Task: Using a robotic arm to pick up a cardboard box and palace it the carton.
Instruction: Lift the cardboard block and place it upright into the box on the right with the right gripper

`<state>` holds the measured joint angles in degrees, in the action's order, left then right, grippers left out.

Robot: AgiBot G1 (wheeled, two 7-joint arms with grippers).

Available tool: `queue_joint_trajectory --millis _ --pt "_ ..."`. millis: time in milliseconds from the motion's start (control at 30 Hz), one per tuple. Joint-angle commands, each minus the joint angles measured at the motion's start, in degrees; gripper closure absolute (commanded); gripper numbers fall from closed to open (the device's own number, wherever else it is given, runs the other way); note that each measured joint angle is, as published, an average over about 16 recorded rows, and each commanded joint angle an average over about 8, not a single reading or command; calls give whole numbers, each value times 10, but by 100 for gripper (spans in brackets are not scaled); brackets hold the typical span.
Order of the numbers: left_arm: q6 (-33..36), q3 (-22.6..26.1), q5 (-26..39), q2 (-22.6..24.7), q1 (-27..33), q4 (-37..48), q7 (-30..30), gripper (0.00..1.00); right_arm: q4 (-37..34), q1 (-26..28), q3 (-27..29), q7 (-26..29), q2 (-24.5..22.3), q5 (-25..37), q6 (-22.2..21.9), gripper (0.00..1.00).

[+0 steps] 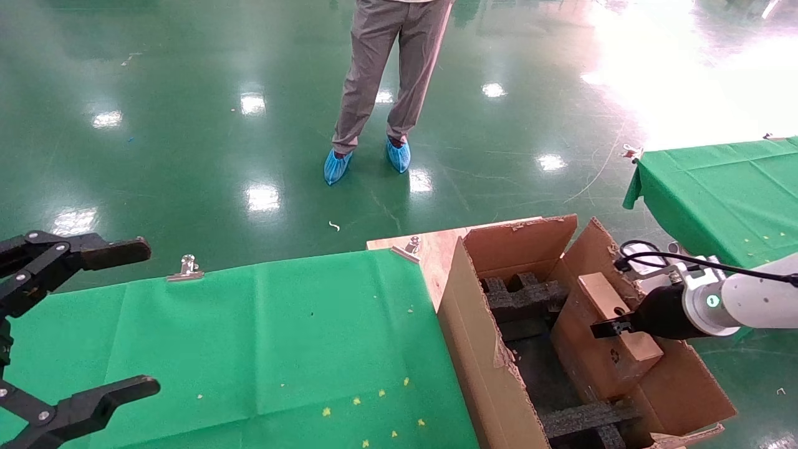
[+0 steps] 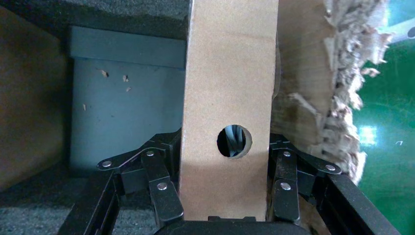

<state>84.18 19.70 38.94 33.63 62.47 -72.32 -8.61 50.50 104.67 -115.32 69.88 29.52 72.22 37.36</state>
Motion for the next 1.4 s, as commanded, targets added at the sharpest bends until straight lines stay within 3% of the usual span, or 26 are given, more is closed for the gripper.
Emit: queue_joint_trajectory --millis 33,900,933,1133,1200,1400 --pt "0 0 0 0 0 0 0 0 -8 -8 1 -6 6 -6 -3 100" --pt "0 0 0 0 0 0 0 0 -99 -97 22 -82 48 -81 9 99" --pt "0 0 0 0 0 0 0 0 -102 -99 23 -84 49 -83 10 93" --pt "0 0 0 0 0 0 0 0 -112 -103 28 -93 52 -91 14 18" --pt "0 0 0 0 0 0 0 0 -113 -104 28 -94 52 -92 14 0" --pt "0 0 0 0 0 0 0 0 -110 -103 28 -92 52 -91 14 0"
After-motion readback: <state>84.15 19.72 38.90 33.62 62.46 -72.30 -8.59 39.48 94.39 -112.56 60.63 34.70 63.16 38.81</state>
